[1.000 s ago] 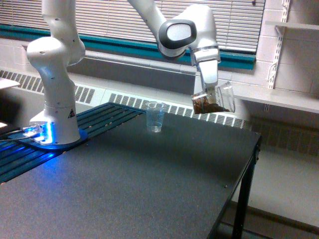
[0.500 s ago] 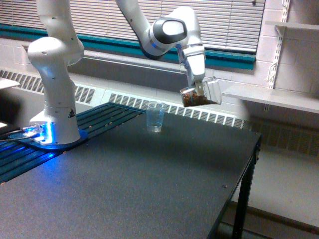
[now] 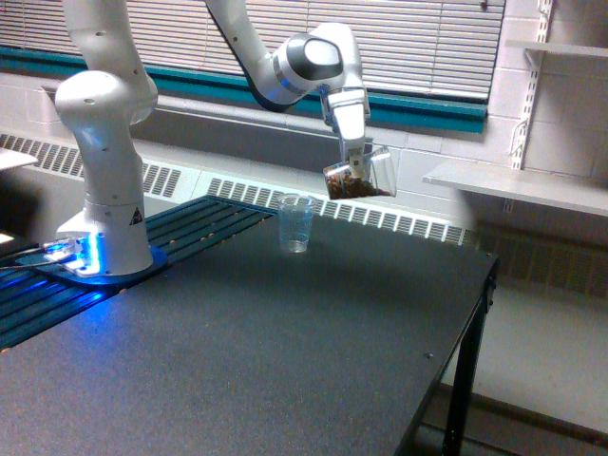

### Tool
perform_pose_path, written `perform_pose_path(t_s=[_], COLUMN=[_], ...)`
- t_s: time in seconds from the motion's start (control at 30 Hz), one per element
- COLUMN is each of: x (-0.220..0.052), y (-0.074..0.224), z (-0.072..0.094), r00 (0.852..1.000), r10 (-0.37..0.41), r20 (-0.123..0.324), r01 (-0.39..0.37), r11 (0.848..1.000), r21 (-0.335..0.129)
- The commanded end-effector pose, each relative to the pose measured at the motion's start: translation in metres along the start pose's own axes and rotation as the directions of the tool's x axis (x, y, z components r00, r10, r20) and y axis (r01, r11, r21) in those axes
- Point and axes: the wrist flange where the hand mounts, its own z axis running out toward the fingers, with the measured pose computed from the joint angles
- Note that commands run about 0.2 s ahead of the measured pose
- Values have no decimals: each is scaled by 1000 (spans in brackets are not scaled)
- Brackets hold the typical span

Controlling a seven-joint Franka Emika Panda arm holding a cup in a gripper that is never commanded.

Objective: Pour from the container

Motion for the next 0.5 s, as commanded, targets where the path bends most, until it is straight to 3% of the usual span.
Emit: perform_pose_path(t_s=[0.03,0.3,0.5], x=[-17,-39,-64], y=[-16,-36,-51], z=[-25,-50,-70], r00=[996,997,998], r10=[74,43,14], r20=[-41,-69,-64], r01=[-74,-41,-10], r11=[997,999,998], r21=[12,23,55])
